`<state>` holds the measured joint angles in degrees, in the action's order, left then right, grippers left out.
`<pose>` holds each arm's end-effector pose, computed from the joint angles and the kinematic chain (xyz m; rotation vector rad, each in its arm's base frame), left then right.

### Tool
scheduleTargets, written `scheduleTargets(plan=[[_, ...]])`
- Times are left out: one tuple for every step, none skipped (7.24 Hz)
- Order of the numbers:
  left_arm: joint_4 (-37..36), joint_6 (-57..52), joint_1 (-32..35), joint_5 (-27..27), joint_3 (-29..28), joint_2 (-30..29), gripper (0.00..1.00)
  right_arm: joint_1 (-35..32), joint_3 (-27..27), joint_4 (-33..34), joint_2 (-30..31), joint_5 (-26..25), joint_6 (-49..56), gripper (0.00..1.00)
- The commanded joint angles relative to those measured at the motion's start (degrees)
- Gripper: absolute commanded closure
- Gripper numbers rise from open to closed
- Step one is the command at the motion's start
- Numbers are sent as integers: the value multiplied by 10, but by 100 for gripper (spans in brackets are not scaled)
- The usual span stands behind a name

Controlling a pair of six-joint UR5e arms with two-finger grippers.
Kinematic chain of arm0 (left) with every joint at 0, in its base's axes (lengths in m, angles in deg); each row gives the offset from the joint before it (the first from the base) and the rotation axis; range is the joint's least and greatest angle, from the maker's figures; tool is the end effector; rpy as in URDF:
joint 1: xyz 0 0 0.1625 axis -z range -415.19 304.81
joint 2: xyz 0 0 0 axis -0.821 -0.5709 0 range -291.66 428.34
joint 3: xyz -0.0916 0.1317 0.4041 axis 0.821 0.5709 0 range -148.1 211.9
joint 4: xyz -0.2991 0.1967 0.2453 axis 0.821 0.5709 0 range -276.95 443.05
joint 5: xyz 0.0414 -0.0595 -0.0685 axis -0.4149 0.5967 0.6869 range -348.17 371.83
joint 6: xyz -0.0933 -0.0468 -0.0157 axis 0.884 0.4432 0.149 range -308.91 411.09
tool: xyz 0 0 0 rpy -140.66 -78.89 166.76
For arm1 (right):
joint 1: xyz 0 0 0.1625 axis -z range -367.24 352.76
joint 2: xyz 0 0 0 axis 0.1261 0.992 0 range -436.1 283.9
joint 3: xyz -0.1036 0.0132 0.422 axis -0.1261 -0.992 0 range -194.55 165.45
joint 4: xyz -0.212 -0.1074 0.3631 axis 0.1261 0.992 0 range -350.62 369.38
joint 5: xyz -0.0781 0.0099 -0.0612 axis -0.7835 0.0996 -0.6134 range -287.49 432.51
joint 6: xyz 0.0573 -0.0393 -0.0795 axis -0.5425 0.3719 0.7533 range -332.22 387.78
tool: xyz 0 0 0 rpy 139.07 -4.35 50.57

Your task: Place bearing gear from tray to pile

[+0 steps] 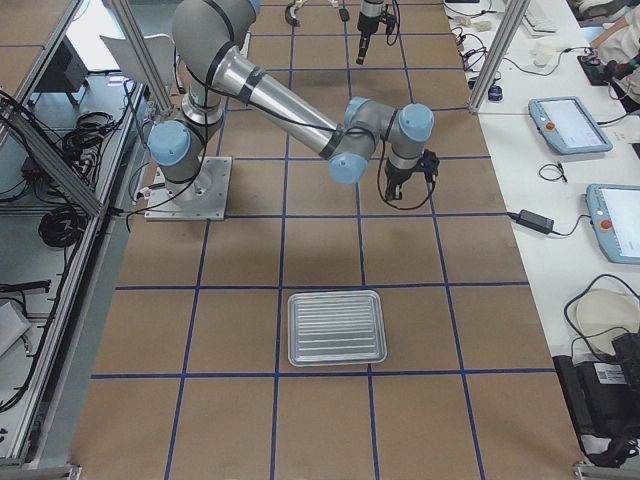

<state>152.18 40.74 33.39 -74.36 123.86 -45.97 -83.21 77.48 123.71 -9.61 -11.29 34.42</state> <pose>-0.1244 -0.6421 0.2617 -0.2337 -3.0541 -0.1329 -0.0157 -0.6593 0.2760 0.1971 3.0250 0.0020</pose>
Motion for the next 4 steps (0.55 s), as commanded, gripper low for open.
scheduleTargets(plan=[[5, -58, -130, -3, 23, 13, 100, -176, 9, 10, 8, 9, -257, 96], [-1, -117, -193, -2, 45, 13, 100, -261, 13, 69, -7, 13, -341, 95], [-2, -123, -238, -3, 65, 14, 100, -324, 11, 108, -31, 38, -424, 94], [-1, -127, -269, -38, 74, 13, 100, -358, 16, 150, -55, 57, -501, 91]])
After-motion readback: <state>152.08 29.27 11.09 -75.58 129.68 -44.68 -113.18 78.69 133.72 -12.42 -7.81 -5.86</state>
